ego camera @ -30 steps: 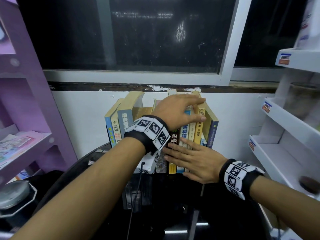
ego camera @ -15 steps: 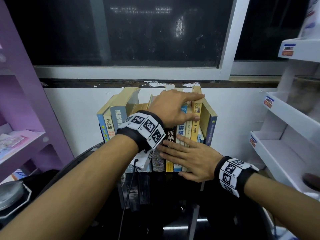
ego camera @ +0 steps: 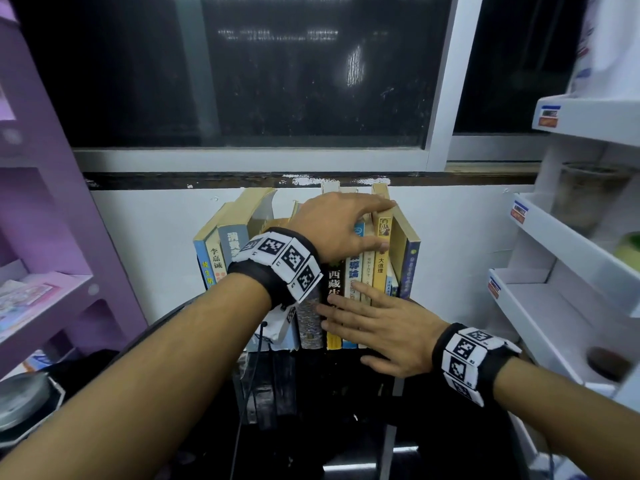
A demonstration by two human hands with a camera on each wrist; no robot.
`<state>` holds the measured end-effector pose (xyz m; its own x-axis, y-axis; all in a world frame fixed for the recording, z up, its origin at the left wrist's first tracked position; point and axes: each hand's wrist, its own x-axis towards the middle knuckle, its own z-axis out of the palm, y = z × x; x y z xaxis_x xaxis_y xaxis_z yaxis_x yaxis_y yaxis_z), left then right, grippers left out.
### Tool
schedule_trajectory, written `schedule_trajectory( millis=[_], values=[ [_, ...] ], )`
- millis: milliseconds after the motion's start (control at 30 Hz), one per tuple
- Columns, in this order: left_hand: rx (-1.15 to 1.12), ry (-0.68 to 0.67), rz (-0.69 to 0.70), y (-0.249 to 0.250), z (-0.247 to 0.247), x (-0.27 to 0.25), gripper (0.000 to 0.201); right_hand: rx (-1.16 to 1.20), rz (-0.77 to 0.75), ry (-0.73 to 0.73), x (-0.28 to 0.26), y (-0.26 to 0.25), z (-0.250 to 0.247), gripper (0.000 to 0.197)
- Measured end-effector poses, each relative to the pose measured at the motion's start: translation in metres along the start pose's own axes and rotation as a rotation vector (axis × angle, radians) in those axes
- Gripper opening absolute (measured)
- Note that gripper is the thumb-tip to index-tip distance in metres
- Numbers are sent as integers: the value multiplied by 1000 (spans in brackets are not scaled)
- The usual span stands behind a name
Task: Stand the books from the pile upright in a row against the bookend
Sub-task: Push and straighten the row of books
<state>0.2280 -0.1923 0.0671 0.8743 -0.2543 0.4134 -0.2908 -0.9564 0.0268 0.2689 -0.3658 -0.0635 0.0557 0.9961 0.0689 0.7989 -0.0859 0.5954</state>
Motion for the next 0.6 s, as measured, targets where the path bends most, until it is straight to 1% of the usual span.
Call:
schedule_trajectory(
  millis=[167, 233, 300, 400, 500, 600],
  values=[
    [21, -13, 62, 19, -3, 14, 67, -4, 8, -25, -14, 5, 4, 80],
    [72, -54, 102, 28, 0, 20, 68, -11, 11, -38, -15, 9, 6, 80],
    [131, -97, 111, 32, 5, 23, 67, -13, 9, -48, -15, 12, 9, 80],
    [199, -106, 128, 28, 10, 25, 61, -19, 7, -43, -13, 14, 15, 81],
    [232, -76, 162, 23, 10, 25, 51, -27, 15, -17, -10, 14, 19, 82],
    [251, -53, 182, 19, 10, 25, 46, -24, 21, -5, -8, 14, 23, 82]
  ],
)
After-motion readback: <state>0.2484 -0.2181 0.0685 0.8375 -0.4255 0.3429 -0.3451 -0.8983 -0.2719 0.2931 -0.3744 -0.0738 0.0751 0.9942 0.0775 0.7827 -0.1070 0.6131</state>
